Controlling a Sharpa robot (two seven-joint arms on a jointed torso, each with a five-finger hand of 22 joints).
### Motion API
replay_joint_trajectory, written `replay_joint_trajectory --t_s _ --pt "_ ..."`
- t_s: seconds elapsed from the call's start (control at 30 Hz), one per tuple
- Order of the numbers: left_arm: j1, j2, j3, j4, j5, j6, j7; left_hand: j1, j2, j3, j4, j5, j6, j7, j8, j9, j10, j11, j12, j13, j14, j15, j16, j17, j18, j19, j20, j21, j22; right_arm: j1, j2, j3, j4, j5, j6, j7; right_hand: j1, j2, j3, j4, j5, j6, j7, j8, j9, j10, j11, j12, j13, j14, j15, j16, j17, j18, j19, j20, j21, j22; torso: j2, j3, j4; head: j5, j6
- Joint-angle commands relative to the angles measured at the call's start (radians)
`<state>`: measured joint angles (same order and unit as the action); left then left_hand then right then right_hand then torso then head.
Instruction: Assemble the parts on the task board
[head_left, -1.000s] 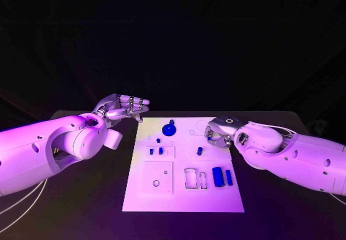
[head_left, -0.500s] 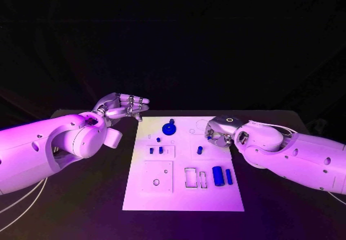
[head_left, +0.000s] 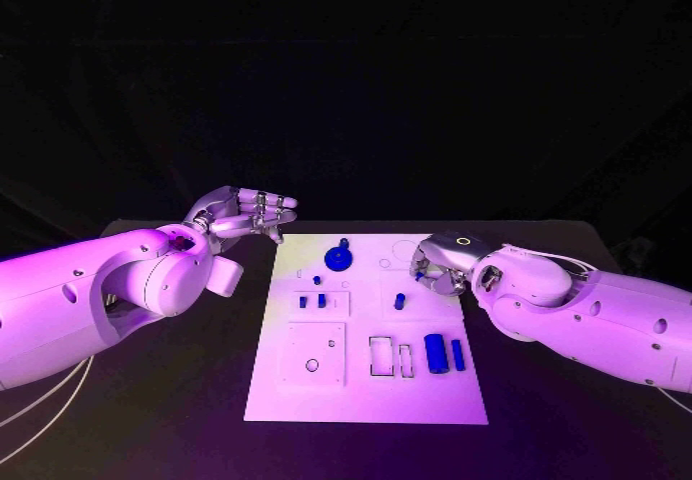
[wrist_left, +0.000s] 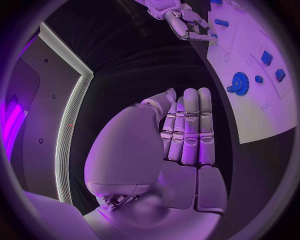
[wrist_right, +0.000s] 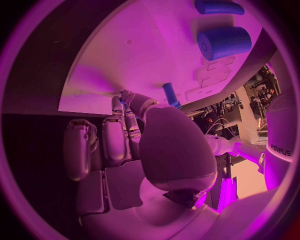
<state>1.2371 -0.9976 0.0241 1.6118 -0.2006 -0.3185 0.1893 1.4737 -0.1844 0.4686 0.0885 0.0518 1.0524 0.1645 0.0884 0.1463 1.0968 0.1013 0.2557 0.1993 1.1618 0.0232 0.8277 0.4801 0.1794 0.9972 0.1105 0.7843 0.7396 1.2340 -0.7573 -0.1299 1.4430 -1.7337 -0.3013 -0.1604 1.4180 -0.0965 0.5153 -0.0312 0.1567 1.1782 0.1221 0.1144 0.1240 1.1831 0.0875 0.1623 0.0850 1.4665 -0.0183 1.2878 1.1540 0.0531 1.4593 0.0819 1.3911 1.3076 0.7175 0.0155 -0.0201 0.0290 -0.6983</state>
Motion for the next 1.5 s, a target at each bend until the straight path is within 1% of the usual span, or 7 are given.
replay_joint_trajectory --t_s 0.03,0.37,0.57,0.77,0.87,1.07,1.5 --pt "0.001 0.003 0.001 0.000 0.006 0.011 0.004 0.008 -0.001 -0.001 -0.005 0.003 0.000 0.005 -0.007 -0.002 -0.008 -0.001 0.006 0.000 -0.004 -0.001 -0.006 -0.001 0.005 0.007 0.001 -0.005 -0.002 0.001 -0.005 0.002 0.008 0.022 -0.070 0.018 0.010 0.003 0.005 -0.002 0.005 0.001 0.007 -0.005 0.001 0.037 -0.026 -0.007 0.007 0.036 -0.002 0.004 0.002 -0.008 0.011 0.002 0.005 0.140 0.000 -0.0002 0.0001 0.000 0.001" --pt "0.001 0.004 0.001 -0.001 0.006 0.015 0.004 0.008 -0.001 -0.001 -0.005 0.003 -0.001 0.005 -0.007 -0.002 -0.009 -0.001 0.006 0.000 -0.004 -0.001 -0.006 -0.002 0.005 0.007 0.001 -0.005 -0.002 0.011 -0.047 0.011 0.072 0.056 -0.085 0.023 0.007 0.000 0.009 -0.005 0.008 0.001 0.008 -0.005 0.003 0.039 -0.026 -0.010 0.008 0.036 -0.001 0.006 0.004 -0.010 0.014 0.003 0.011 0.145 -0.001 -0.0011 -0.0007 -0.003 0.000" --pt "0.001 0.007 0.000 -0.004 0.006 0.016 0.003 0.009 -0.001 -0.002 -0.006 0.003 -0.002 0.006 -0.008 -0.002 -0.011 0.000 0.007 -0.001 -0.004 0.000 -0.007 -0.002 0.005 0.007 0.002 -0.005 -0.002 0.020 -0.079 0.015 0.159 0.084 -0.085 0.022 0.003 -0.002 0.010 -0.006 0.010 0.002 0.008 -0.005 0.004 0.040 -0.025 -0.011 0.008 0.036 -0.001 0.007 0.005 -0.010 0.015 0.003 0.014 0.148 -0.001 -0.0011 -0.0018 0.002 0.001" --pt "0.000 0.017 -0.001 -0.008 0.008 0.020 0.003 0.009 -0.001 -0.002 -0.006 0.003 -0.002 0.006 -0.008 -0.002 -0.011 0.000 0.007 -0.001 -0.004 0.000 -0.007 -0.002 0.005 0.007 0.002 -0.005 -0.002 0.019 -0.062 0.016 0.227 0.098 -0.080 0.027 0.002 -0.002 0.011 -0.007 0.011 0.002 0.009 -0.005 0.004 0.040 -0.025 -0.012 0.009 0.036 -0.001 0.007 0.004 -0.010 0.015 0.003 0.014 0.148 0.000 0.0000 0.0014 0.014 -0.001" --pt "-0.001 0.023 -0.003 -0.010 0.010 0.022 0.004 0.008 -0.001 -0.002 -0.006 0.003 -0.003 0.007 -0.008 -0.002 -0.012 0.001 0.007 -0.001 -0.005 0.000 -0.007 -0.003 0.005 0.007 0.002 -0.006 -0.002 0.012 -0.035 0.016 0.246 0.096 -0.073 0.030 0.001 -0.002 0.011 -0.007 0.012 0.002 0.009 -0.005 0.004 0.040 -0.025 -0.013 0.009 0.036 0.000 0.007 0.004 -0.010 0.015 0.003 0.013 0.148 0.000 -0.0009 0.0008 0.022 -0.006" --pt "-0.002 0.035 -0.004 -0.014 0.015 0.025 0.005 0.008 -0.001 -0.002 -0.006 0.003 -0.003 0.007 -0.008 -0.002 -0.012 0.001 0.007 -0.001 -0.005 0.000 -0.007 -0.003 0.005 0.007 0.002 -0.006 -0.002 -0.014 0.031 0.014 0.250 0.077 -0.061 0.036 -0.001 -0.003 0.012 -0.008 0.014 0.001 0.009 -0.006 0.005 0.040 -0.025 -0.015 0.009 0.036 0.000 0.006 0.002 -0.010 0.014 0.004 0.012 0.147 0.001 -0.0019 0.0006 0.035 -0.012" --pt "-0.002 0.049 -0.005 -0.012 0.018 0.029 0.006 0.007 0.000 -0.003 -0.005 0.003 -0.003 0.007 -0.008 -0.002 -0.012 0.001 0.007 -0.001 -0.005 0.000 -0.007 -0.003 0.005 0.007 0.002 -0.006 -0.002 -0.078 0.138 0.005 0.179 0.059 -0.024 0.046 -0.004 -0.003 0.014 -0.011 0.020 0.000 0.010 -0.007 0.006 0.040 -0.024 -0.018 0.010 0.036 0.001 0.008 0.003 -0.010 0.013 0.004 0.012 0.148 0.002 -0.0016 -0.0004 0.060 -0.032"
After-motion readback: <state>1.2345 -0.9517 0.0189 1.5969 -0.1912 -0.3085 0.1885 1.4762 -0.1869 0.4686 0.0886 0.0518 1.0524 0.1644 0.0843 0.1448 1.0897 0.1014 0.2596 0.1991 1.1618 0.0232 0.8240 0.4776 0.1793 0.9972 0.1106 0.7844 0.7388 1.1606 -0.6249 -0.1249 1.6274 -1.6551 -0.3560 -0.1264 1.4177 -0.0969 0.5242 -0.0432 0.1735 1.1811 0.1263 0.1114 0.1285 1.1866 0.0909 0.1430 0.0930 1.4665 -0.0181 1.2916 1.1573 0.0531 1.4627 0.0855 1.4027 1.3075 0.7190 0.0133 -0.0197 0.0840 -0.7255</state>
